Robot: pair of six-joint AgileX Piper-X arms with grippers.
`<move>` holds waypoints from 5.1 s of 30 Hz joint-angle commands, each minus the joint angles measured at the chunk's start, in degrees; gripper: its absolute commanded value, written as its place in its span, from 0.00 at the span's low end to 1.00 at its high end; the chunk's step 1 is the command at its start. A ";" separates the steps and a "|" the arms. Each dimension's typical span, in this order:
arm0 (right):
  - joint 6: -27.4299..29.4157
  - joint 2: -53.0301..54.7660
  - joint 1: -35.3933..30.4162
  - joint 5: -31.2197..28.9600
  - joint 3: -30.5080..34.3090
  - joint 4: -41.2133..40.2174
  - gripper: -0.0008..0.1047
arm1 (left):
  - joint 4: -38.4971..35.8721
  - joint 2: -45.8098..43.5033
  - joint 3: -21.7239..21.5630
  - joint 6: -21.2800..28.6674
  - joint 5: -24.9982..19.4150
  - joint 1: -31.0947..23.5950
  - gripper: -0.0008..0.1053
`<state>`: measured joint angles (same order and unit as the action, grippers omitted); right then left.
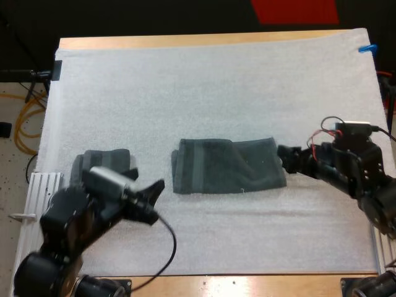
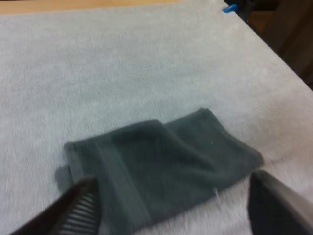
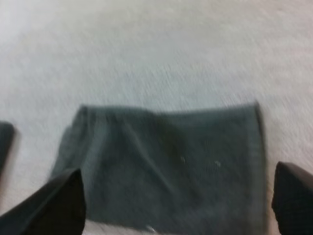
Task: Pick towel from pile fold and stack
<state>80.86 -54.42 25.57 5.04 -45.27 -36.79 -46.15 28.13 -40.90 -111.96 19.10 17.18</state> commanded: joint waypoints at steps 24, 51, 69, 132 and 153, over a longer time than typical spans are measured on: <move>9.39 -17.12 -16.31 12.15 -0.57 -6.93 0.72 | -15.23 -10.29 -2.20 -2.61 5.58 -0.08 0.62; 3.79 -41.86 -19.22 37.48 -0.57 8.41 0.72 | -15.23 -10.29 -2.20 -3.94 8.57 -0.08 0.62; -0.13 -47.81 -11.97 38.85 -0.81 11.66 0.66 | -15.23 -10.29 -2.20 -5.18 8.57 -0.08 0.62; 3.67 -42.98 10.61 8.65 -15.06 0.89 0.03 | -15.23 -10.29 -2.20 -6.48 8.94 -0.08 0.62; 2.78 -35.25 10.64 19.94 -16.25 -0.13 0.72 | -15.23 -10.29 -2.20 -6.48 8.94 -0.08 0.62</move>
<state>84.09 -89.41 36.19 22.99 -61.78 -37.24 -61.52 17.97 -42.78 -118.25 27.70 17.18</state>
